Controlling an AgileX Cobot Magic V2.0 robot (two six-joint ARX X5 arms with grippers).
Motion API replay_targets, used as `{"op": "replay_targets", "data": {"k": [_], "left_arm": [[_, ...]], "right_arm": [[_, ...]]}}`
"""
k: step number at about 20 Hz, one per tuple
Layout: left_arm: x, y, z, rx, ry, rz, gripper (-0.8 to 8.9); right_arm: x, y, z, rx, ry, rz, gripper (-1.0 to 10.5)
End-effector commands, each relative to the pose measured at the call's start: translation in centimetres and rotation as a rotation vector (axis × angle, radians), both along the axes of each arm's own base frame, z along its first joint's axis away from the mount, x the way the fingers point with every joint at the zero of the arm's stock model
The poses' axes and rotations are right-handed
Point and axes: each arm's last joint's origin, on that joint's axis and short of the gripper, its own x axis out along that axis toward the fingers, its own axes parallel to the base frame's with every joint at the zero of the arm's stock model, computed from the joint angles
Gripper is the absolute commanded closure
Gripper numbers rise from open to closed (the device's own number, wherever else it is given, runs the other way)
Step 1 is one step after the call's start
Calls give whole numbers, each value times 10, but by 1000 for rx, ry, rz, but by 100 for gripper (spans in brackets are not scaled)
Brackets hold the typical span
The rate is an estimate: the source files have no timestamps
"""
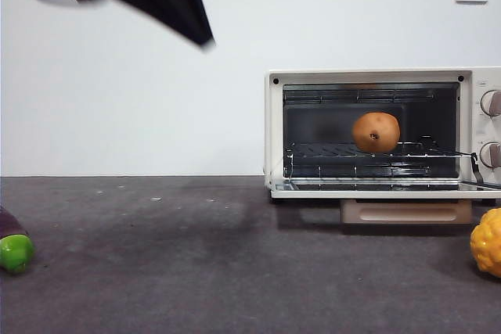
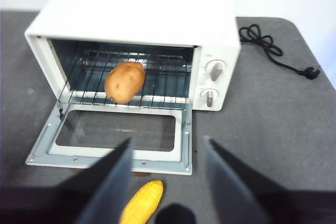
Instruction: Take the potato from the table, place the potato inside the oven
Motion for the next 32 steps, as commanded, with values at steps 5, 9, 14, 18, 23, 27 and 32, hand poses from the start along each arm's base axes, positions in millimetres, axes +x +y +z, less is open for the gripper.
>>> {"op": "replay_targets", "data": {"k": [5, 9, 14, 18, 23, 27, 32], "left_arm": [[65, -4, -71, -168, 407, 5, 819], [99, 8, -106, -274, 593, 140, 819], [124, 18, -130, -373, 708, 262, 819], [136, 18, -140, -423, 741, 339, 819], [146, 13, -146, -465, 732, 410, 819], [149, 11, -153, -444, 718, 493, 820], [151, 11, -161, -426, 723, 561, 820]], "right_arm": [[-50, -35, 0, 146, -98, -20, 857], [-60, -42, 4, 176, -137, -17, 887], [-67, -46, 14, 211, -174, 2, 887], [-74, -51, 23, 234, -207, 6, 887], [-76, -52, 26, 242, -219, 5, 897], [-76, -52, 26, 234, -219, 7, 960], [-76, -52, 26, 235, -218, 9, 958]]}}
